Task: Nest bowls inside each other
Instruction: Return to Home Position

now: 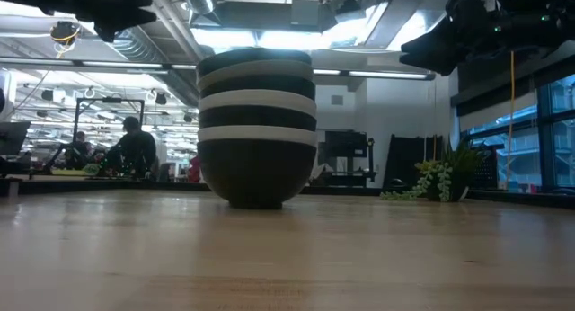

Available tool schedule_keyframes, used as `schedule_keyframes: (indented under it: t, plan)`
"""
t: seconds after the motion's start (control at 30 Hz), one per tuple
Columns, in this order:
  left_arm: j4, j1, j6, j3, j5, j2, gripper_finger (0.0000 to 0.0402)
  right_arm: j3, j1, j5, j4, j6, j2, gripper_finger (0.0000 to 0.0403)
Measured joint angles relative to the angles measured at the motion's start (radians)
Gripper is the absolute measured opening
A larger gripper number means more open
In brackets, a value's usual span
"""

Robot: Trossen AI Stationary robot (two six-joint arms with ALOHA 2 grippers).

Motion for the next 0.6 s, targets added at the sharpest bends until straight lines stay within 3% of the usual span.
schedule_keyframes:
  t: [0.3, 0.6]
  plan:
    - [0.032, 0.033, 0.018, -0.036, 0.062, -0.114, 0.0189, 0.000, 0.000, -0.008, -0.007, 0.014, 0.000, 0.0248]
    - [-0.022, 0.044, 0.015, -0.057, 0.114, -0.192, 0.0189, 0.000, 0.000, -0.247, -0.007, -0.005, 0.000, 0.0248]
